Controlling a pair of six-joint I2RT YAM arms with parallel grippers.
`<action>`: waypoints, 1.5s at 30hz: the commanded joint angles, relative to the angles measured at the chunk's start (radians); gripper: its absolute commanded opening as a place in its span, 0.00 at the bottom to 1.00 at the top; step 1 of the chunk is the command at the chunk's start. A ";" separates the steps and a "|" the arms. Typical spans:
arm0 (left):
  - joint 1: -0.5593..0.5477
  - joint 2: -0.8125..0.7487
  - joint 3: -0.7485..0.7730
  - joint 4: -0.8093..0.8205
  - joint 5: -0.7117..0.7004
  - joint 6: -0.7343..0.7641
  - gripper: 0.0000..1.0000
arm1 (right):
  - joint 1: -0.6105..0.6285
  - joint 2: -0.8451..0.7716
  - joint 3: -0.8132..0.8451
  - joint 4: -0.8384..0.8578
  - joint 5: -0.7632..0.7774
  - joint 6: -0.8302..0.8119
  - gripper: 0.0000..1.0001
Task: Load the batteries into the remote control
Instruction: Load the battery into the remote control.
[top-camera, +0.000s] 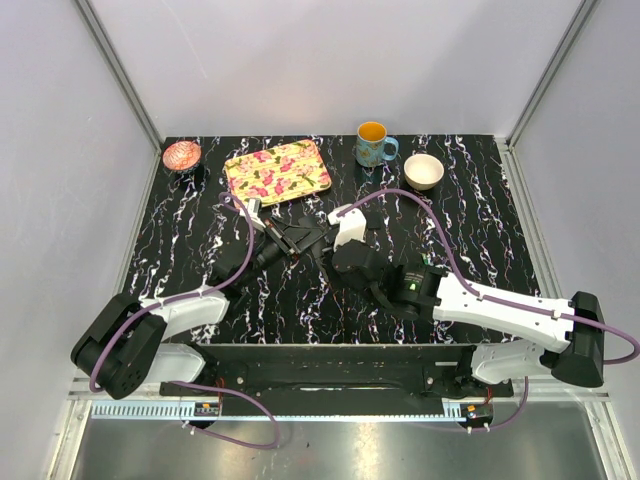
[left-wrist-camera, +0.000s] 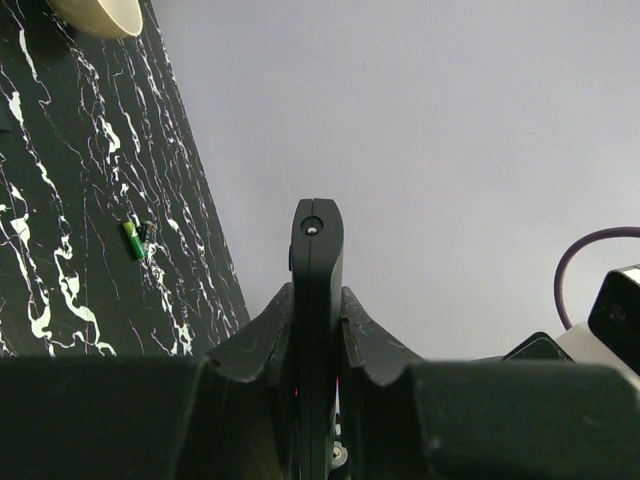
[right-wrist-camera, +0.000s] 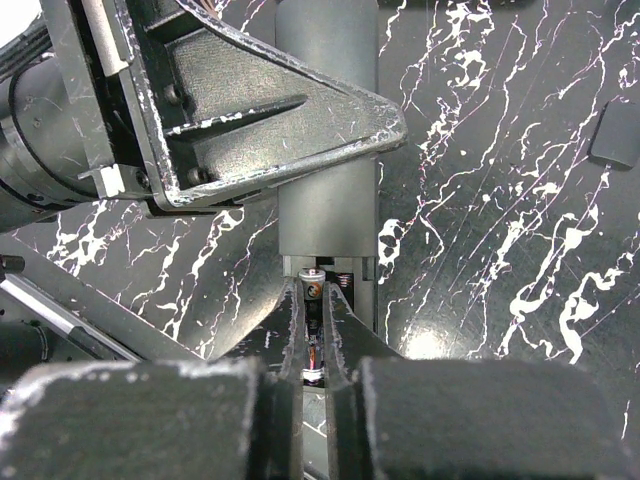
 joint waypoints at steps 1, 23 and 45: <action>-0.004 -0.020 0.047 0.169 -0.049 -0.058 0.00 | 0.017 0.005 -0.010 -0.049 -0.082 0.028 0.14; -0.004 -0.003 0.035 0.163 -0.035 -0.053 0.00 | 0.015 -0.020 0.034 -0.046 -0.031 0.019 0.49; -0.004 0.028 0.023 0.207 -0.018 -0.059 0.00 | 0.015 -0.066 0.090 -0.054 0.056 0.008 0.55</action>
